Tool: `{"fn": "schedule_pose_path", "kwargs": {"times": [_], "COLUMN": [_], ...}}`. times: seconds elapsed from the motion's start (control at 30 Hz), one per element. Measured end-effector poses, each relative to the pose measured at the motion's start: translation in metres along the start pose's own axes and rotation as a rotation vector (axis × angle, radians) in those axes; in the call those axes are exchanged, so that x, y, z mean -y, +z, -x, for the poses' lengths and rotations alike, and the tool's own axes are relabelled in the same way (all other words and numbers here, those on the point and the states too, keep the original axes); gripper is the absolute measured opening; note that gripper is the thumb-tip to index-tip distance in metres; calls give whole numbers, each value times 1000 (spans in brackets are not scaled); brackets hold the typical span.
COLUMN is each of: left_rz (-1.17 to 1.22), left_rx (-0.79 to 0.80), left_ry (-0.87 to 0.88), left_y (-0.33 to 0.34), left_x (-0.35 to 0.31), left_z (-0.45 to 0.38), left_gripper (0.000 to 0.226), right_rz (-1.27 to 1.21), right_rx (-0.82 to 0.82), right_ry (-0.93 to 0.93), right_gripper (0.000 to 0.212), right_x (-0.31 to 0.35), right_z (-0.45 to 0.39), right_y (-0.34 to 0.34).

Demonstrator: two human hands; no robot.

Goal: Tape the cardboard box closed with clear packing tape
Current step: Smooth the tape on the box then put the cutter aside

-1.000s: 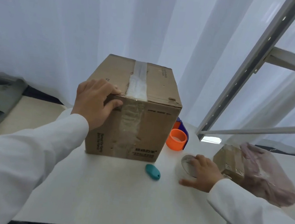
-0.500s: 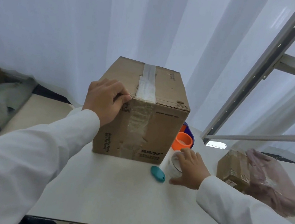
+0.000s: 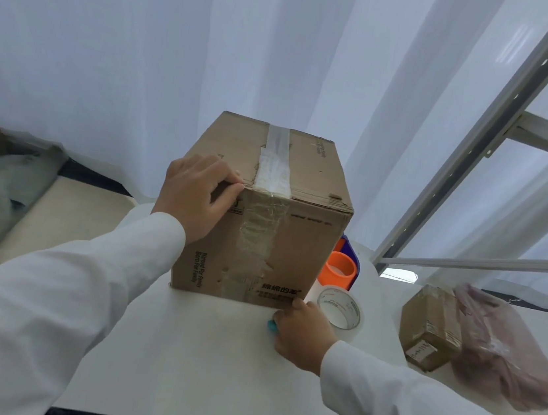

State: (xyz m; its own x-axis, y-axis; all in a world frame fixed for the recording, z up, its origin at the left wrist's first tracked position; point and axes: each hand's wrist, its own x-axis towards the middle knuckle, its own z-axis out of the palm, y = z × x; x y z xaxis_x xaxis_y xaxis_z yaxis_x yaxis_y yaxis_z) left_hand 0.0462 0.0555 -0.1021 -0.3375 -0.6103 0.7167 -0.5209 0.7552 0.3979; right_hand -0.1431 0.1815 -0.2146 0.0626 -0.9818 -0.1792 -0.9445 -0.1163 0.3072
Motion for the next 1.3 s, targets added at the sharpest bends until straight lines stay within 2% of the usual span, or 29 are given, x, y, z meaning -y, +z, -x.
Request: {"fn": "schedule_pose_path", "kwargs": {"times": [0.1,0.17,0.27,0.33,0.43,0.53,0.63,0.9,1.0,1.07,1.1,1.13,1.2,1.3], "left_rz": [-51,-66,119,320,459,468,462,455,315,111,13,-87,-258,-455], "left_rx": [15,6,-5,57,193,201,185,131,-38,-141,-148,-128,-38,122], "left_ry": [6,-40,-342,-564,-707,-764,-779,-777,-638,-374,-188,4,288,438], "left_y": [-1,-3,-8,-9,-9,-9,-11,-21,-25,-28,-28,-26,-17,7], "left_x": [8,17,27,27,20,14,10,0,-9,-16,-18,-20,-28,-36], "left_z": [7,11,14,15,19,20,23,31,25,19,16,13,9,10], "left_gripper": [32,50,66,68,59,54,54,52,51,58,61,62,63,82], "right_rz": [-348,-626,-1004,-1080,-1191,-1272,-1393,-1182,-979,-873,-858,-880,-1034,-1210], "right_rx": [-58,-23,-43,-134,-128,-79,-159,-207,-40,31,-5,-95,-400,-868], "right_ry": [75,219,459,576,590,492,508,489,463,479,485,492,519,492], "right_gripper": [29,27,29,32,54,63,56,50,54,45,38,33,27,26], "right_x": [-13,-31,-56,-69,-73,-60,-47,-39,-49,-63,-71,-80,-91,-90], "right_z": [7,13,21,25,24,18,16,32,38,43,46,50,56,51], "right_y": [-18,-29,-36,-43,-54,-66,-74,-64,-68,-77,-83,-91,-104,-128]}}
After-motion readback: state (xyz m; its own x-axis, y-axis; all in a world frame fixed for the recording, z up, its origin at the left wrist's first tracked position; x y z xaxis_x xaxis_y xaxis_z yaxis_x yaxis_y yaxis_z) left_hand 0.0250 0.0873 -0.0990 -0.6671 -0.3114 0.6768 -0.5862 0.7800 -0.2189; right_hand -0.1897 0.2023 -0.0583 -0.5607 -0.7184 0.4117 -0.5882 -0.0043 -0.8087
